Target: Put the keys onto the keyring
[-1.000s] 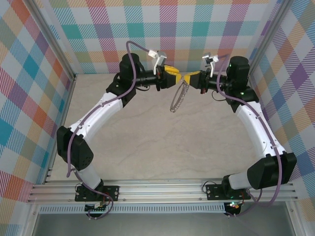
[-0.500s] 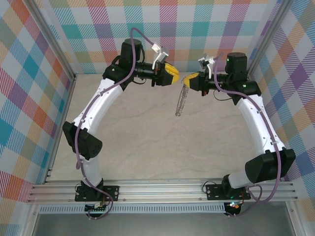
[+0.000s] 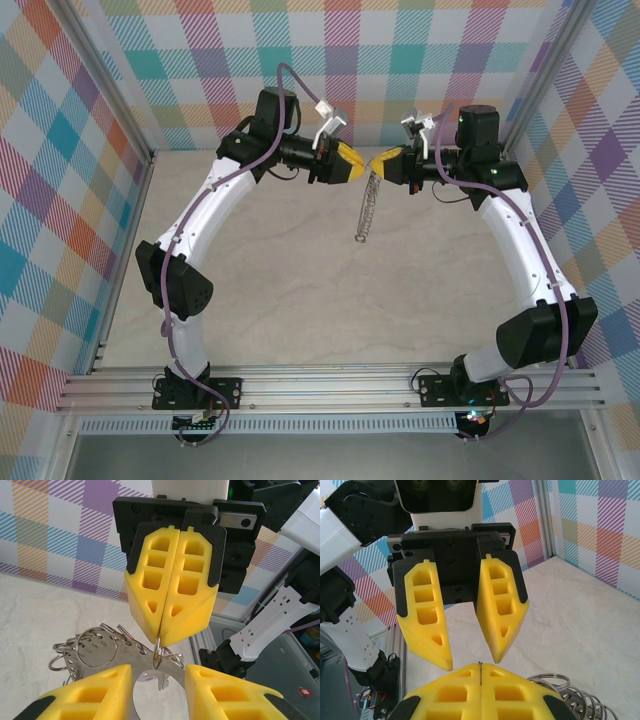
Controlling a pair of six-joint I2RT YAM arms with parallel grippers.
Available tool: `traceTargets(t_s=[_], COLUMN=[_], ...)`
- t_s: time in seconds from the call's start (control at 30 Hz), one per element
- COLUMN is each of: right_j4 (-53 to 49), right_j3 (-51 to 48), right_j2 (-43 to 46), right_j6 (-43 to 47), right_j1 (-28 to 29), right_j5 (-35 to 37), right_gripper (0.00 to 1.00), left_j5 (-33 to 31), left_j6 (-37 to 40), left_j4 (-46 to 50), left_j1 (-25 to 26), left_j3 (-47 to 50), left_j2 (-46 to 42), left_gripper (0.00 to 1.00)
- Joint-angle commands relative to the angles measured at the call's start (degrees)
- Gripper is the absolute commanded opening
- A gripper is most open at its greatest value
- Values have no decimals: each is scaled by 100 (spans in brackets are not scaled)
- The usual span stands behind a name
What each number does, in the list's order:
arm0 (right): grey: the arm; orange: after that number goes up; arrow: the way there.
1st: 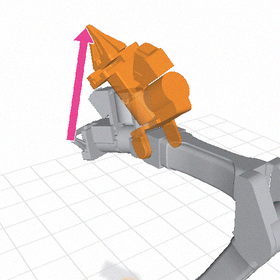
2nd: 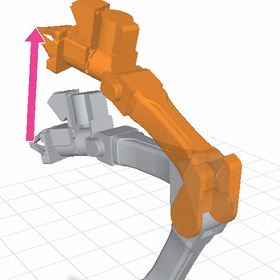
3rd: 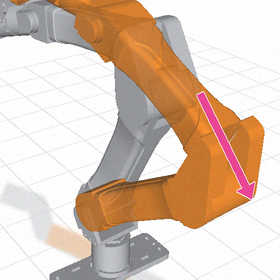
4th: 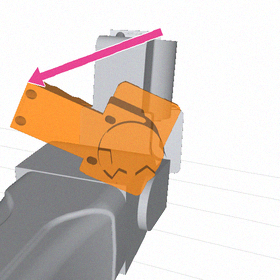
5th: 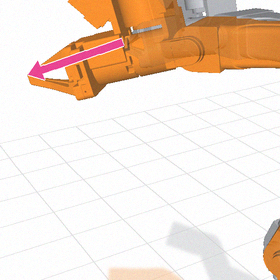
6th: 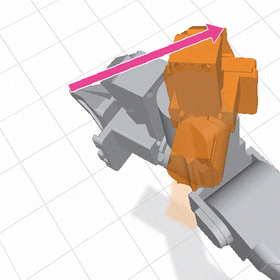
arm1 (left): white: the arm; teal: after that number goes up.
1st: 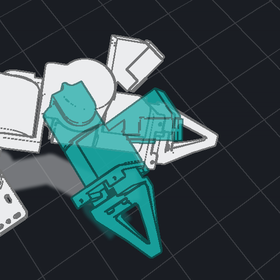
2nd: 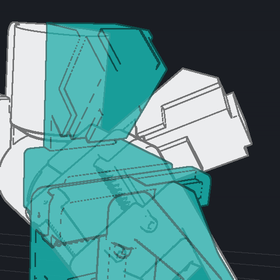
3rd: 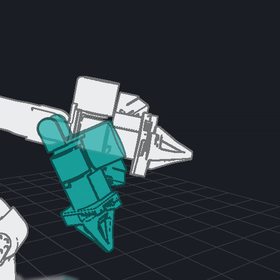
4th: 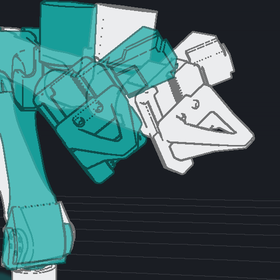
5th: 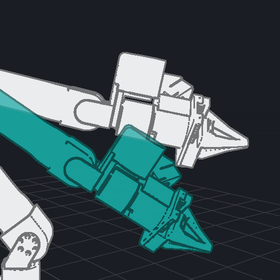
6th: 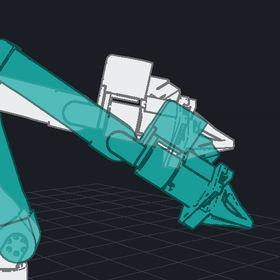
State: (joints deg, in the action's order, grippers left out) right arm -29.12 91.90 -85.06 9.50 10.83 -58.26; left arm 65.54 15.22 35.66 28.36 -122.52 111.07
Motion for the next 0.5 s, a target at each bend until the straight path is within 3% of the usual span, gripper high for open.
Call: traceTargets(t_s=[0.0, 0.47], right_j4=[280, 425], right_j3=[113, 6], right_j2=[-4, 1], right_j6=[-14, -115], right_j1=[-51, -45], right_j5=[-333, -394], right_gripper=[0, 0], left_j5=[187, 213], left_j6=[-47, -292], left_j4=[-142, -486], left_j1=[11, 125], left_j3=[-184, -236], left_j2=[47, 119], left_gripper=[33, 32])
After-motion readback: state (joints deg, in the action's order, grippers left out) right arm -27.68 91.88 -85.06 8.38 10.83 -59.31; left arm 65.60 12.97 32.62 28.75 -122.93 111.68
